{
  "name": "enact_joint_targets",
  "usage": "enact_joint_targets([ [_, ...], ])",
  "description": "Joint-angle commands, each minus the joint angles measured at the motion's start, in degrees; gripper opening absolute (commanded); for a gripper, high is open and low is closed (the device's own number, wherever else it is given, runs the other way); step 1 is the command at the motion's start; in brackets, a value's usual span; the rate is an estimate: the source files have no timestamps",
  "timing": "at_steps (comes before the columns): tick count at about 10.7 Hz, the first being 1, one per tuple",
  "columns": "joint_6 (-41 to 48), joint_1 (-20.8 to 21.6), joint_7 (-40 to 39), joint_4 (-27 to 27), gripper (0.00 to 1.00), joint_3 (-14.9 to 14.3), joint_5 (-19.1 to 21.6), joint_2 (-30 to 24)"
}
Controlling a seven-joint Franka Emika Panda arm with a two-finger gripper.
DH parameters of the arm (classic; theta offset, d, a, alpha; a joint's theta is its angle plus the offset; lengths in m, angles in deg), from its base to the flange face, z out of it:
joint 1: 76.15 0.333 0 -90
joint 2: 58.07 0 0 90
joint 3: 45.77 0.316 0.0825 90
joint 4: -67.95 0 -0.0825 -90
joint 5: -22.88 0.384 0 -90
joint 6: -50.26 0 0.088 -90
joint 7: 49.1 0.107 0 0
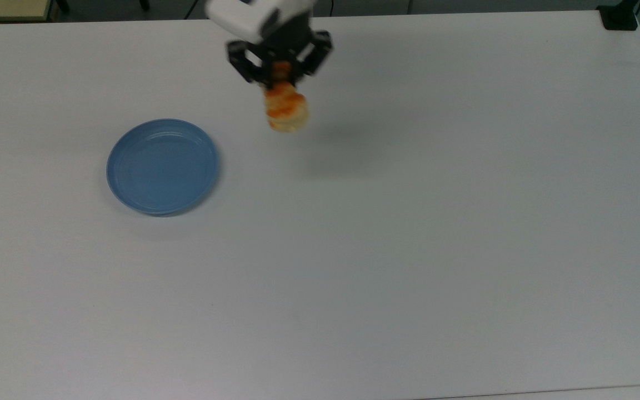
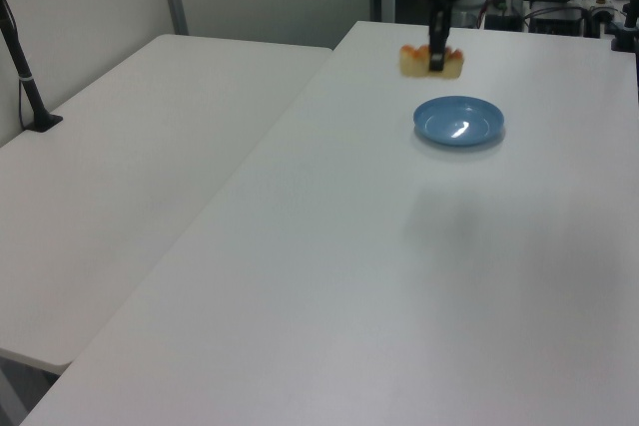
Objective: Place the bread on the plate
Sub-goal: 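Carry the held bread roll over the light blue plate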
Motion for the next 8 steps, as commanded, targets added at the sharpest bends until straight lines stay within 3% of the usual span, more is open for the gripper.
enact_joint_targets([
  [1,-0.11,-0.99,-10.88,0.37,0.33,-11.72,1.03,1.17],
  [3,-5.02,-0.28,-14.68,-0.94,0.33,-17.91,1.30,3.19],
  [6,-17.66,-0.45,-13.81,-6.74,0.34,-18.28,1.21,10.73],
  [8,-20.60,-0.37,-13.90,-8.32,0.39,-18.28,1.21,14.53],
])
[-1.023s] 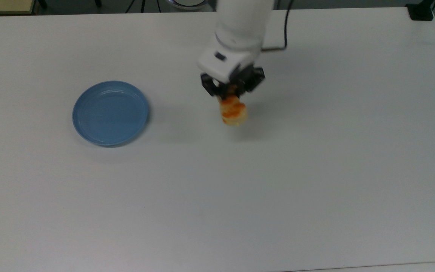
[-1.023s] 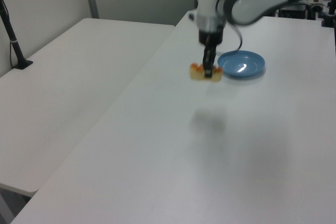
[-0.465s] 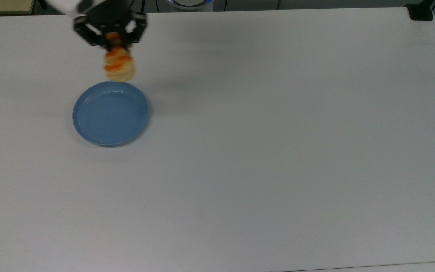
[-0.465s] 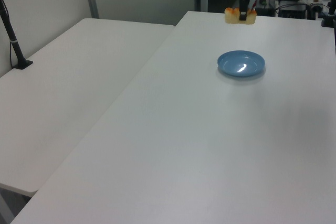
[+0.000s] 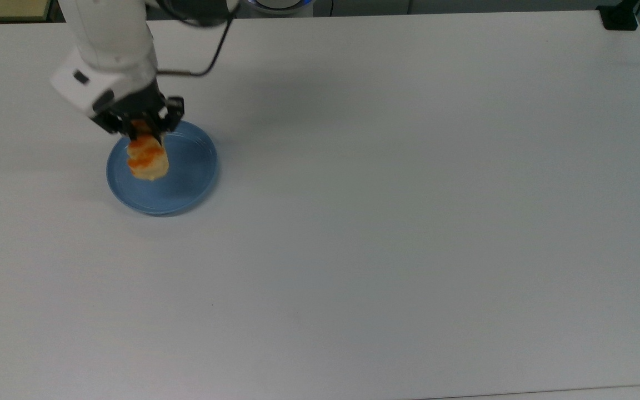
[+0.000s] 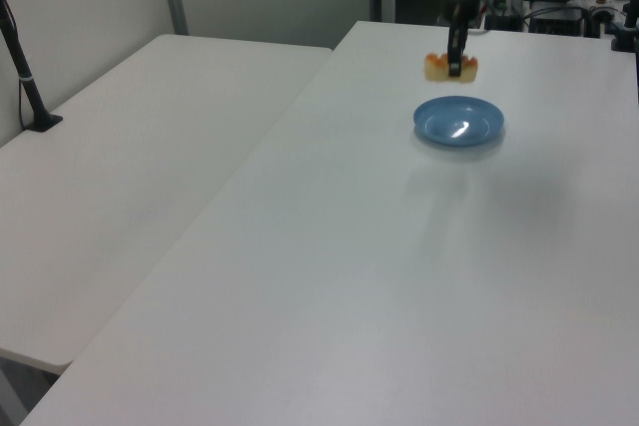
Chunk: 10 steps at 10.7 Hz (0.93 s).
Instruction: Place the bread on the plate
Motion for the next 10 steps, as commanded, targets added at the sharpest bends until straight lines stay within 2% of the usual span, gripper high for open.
enact_joint_targets([
  [1,-4.54,1.30,0.20,-3.31,0.50,-1.22,0.59,3.13],
  [2,-5.42,1.21,0.11,-4.63,0.82,-1.22,0.68,3.13],
  [3,-5.43,0.95,0.02,-5.17,1.00,-1.22,0.68,3.13],
  [5,-4.64,1.21,0.64,-4.83,1.00,-1.22,0.77,1.38],
  [6,-4.12,1.30,3.51,-4.74,1.00,-1.04,0.77,-1.33],
  [7,-1.41,1.30,9.98,-3.34,1.00,-0.35,0.85,-3.70],
  [9,10.07,0.60,22.65,4.01,1.00,3.24,0.68,-7.40],
  [10,15.78,-0.97,23.39,7.45,1.00,6.40,0.59,-9.16],
])
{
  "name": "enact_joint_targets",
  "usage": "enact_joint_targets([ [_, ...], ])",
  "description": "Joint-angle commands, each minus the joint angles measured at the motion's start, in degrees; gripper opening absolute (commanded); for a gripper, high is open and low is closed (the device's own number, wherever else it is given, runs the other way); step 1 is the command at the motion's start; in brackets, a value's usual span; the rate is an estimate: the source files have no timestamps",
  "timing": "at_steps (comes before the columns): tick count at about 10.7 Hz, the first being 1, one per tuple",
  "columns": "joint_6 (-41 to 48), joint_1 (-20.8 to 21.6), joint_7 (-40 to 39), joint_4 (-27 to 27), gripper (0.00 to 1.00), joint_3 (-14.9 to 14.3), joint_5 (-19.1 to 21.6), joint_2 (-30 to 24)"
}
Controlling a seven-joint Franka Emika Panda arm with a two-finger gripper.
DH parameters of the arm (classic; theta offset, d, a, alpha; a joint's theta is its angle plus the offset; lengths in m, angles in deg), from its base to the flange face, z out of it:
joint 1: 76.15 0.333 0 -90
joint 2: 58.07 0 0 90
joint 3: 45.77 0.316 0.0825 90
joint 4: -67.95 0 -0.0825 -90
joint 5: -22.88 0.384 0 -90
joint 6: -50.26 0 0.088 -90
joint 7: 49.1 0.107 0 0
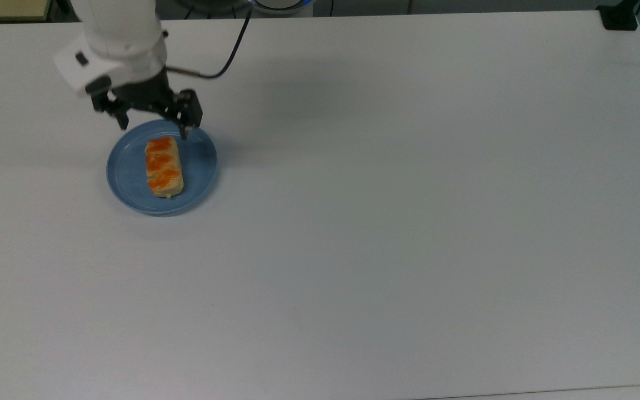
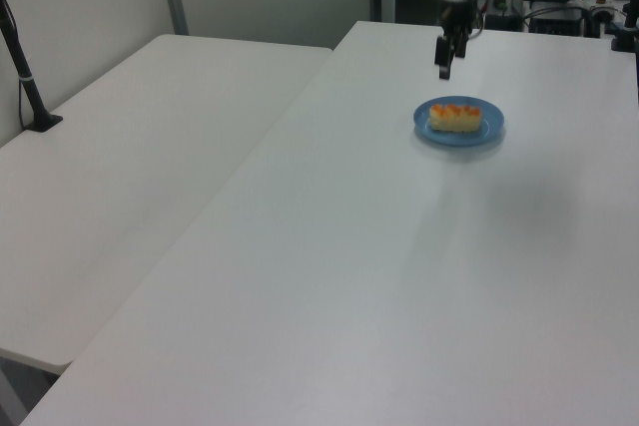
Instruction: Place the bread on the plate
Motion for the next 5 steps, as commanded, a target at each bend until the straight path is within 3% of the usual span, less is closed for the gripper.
enact_joint_targets([
  [1,15.98,-3.52,7.19,8.15,1.00,9.13,0.27,-6.94],
  [3,21.19,-6.78,7.20,8.44,1.00,14.60,0.70,-10.89],
  [5,24.54,-7.76,7.20,8.78,1.00,16.55,1.05,-11.26],
])
